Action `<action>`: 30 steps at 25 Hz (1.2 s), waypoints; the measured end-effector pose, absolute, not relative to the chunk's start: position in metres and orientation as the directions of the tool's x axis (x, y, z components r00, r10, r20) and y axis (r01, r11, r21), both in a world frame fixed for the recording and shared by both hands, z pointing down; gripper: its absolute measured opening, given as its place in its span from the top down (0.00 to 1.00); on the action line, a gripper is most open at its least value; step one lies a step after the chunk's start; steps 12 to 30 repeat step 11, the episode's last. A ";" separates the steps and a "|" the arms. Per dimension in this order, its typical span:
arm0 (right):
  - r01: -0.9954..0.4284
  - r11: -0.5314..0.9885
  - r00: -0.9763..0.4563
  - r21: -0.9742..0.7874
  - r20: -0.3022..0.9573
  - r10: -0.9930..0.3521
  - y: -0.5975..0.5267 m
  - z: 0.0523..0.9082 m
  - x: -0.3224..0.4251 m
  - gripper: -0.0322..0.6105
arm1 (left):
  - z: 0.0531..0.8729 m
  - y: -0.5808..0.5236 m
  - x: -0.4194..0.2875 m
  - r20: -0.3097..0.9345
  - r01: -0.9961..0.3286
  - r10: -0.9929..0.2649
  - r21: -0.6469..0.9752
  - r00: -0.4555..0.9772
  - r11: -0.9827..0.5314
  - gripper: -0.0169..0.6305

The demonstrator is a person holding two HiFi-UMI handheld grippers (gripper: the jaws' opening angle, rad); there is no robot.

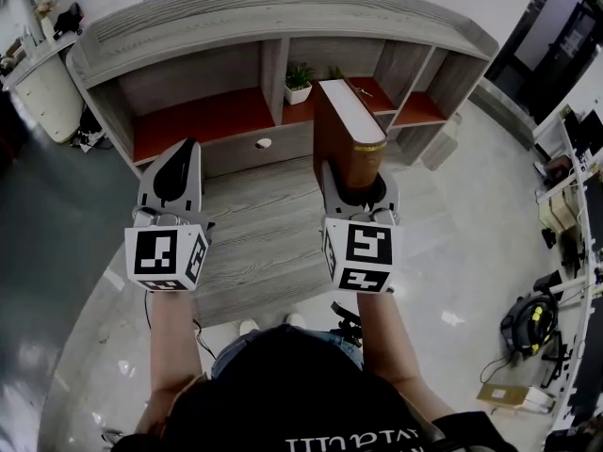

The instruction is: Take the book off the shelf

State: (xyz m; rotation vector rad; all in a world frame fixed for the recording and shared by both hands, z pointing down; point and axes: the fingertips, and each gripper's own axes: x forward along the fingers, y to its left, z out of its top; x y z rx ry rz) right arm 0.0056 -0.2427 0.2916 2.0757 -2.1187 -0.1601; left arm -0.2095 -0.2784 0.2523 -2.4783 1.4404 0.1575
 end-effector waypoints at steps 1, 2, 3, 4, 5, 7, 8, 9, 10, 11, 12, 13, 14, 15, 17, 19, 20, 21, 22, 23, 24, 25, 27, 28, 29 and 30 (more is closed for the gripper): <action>-0.980 0.026 -0.018 0.195 0.046 -0.999 -0.243 0.291 0.005 0.58 | 0.252 -0.278 -0.210 -0.227 -0.865 -0.836 -0.177 0.499 -0.469 0.95; -0.980 0.028 -0.020 0.196 0.044 -0.999 -0.243 0.291 0.004 0.58 | 0.252 -0.278 -0.210 -0.227 -0.866 -0.836 -0.177 0.499 -0.468 0.95; -0.980 0.030 -0.022 0.197 0.044 -0.999 -0.243 0.291 0.003 0.58 | 0.252 -0.278 -0.210 -0.227 -0.866 -0.836 -0.178 0.499 -0.468 0.96; -0.980 0.031 -0.023 0.197 0.044 -0.999 -0.243 0.291 0.002 0.58 | 0.252 -0.278 -0.210 -0.227 -0.866 -0.836 -0.179 0.499 -0.468 0.95; -0.980 0.032 -0.024 0.197 0.044 -0.999 -0.244 0.292 0.002 0.58 | 0.252 -0.279 -0.211 -0.227 -0.866 -0.837 -0.180 0.499 -0.467 0.95; -0.980 0.033 -0.024 0.197 0.045 -0.999 -0.244 0.293 0.001 0.58 | 0.252 -0.279 -0.212 -0.227 -0.867 -0.837 -0.180 0.497 -0.466 0.95; -0.980 0.033 -0.024 0.197 0.045 -0.999 -0.244 0.293 0.001 0.58 | 0.252 -0.279 -0.212 -0.229 -0.867 -0.838 -0.179 0.496 -0.465 0.95; -0.980 0.033 -0.024 0.198 0.045 -0.999 -0.245 0.292 0.000 0.58 | 0.252 -0.279 -0.213 -0.230 -0.868 -0.838 -0.178 0.495 -0.464 0.95; -0.980 0.032 -0.024 0.198 0.045 -0.999 -0.245 0.292 0.000 0.58 | 0.251 -0.279 -0.214 -0.231 -0.869 -0.838 -0.177 0.494 -0.463 0.95; -0.979 0.032 -0.023 0.199 0.044 -0.999 -0.245 0.292 0.000 0.58 | 0.251 -0.280 -0.214 -0.232 -0.869 -0.838 -0.176 0.493 -0.462 0.95; -0.979 0.032 -0.023 0.199 0.044 -0.999 -0.245 0.292 0.000 0.58 | 0.251 -0.280 -0.214 -0.232 -0.869 -0.838 -0.176 0.493 -0.462 0.95; -0.979 0.032 -0.023 0.199 0.044 -0.999 -0.245 0.292 0.000 0.58 | 0.251 -0.280 -0.214 -0.232 -0.869 -0.838 -0.176 0.493 -0.462 0.95; -0.979 0.032 -0.023 0.199 0.044 -0.999 -0.245 0.292 0.000 0.58 | 0.251 -0.280 -0.214 -0.232 -0.869 -0.838 -0.176 0.493 -0.462 0.95; -0.979 0.032 -0.023 0.199 0.044 -0.999 -0.245 0.292 0.000 0.58 | 0.251 -0.280 -0.214 -0.232 -0.869 -0.838 -0.176 0.493 -0.462 0.95; -0.979 0.032 -0.023 0.199 0.044 -0.999 -0.245 0.292 0.000 0.58 | 0.251 -0.280 -0.214 -0.232 -0.869 -0.838 -0.176 0.493 -0.462 0.95; -0.979 0.032 -0.023 0.199 0.044 -0.999 -0.245 0.292 0.000 0.58 | 0.251 -0.280 -0.214 -0.232 -0.869 -0.838 -0.176 0.493 -0.462 0.95; -0.979 0.032 -0.023 0.199 0.044 -0.999 -0.245 0.292 0.000 0.58 | 0.251 -0.280 -0.214 -0.232 -0.869 -0.838 -0.176 0.493 -0.462 0.95; -0.979 0.032 -0.023 0.199 0.044 -0.999 -0.245 0.292 0.000 0.58 | 0.251 -0.280 -0.214 -0.232 -0.869 -0.838 -0.176 0.493 -0.462 0.95; -0.979 0.032 -0.023 0.199 0.044 -0.999 -0.245 0.292 0.000 0.58 | 0.251 -0.280 -0.214 -0.232 -0.869 -0.838 -0.176 0.493 -0.462 0.95; -0.979 0.032 -0.023 0.199 0.044 -0.999 -0.245 0.292 0.000 0.58 | 0.251 -0.280 -0.214 -0.232 -0.869 -0.838 -0.176 0.493 -0.462 0.95; -0.979 0.032 -0.023 0.199 0.044 -0.999 -0.245 0.292 0.000 0.58 | 0.251 -0.280 -0.214 -0.232 -0.869 -0.838 -0.176 0.493 -0.462 0.95; -0.979 0.032 -0.023 0.199 0.044 -0.999 -0.245 0.292 0.000 0.58 | 0.251 -0.280 -0.214 -0.232 -0.869 -0.838 -0.176 0.493 -0.462 0.95; -0.979 0.032 -0.023 0.199 0.044 -0.999 -0.245 0.292 0.000 0.58 | 0.251 -0.280 -0.214 -0.232 -0.869 -0.838 -0.176 0.493 -0.462 0.95; -0.979 0.032 -0.023 0.199 0.044 -0.999 -0.245 0.292 0.000 0.58 | 0.251 -0.280 -0.214 -0.232 -0.869 -0.838 -0.176 0.493 -0.462 0.95; -0.979 0.032 -0.023 0.199 0.044 -0.999 -0.245 0.292 0.000 0.58 | 0.251 -0.280 -0.214 -0.232 -0.869 -0.838 -0.176 0.493 -0.462 0.95; -0.979 0.032 -0.023 0.199 0.044 -0.999 -0.245 0.292 0.000 0.58 | 0.251 -0.280 -0.214 -0.232 -0.869 -0.838 -0.176 0.493 -0.462 0.95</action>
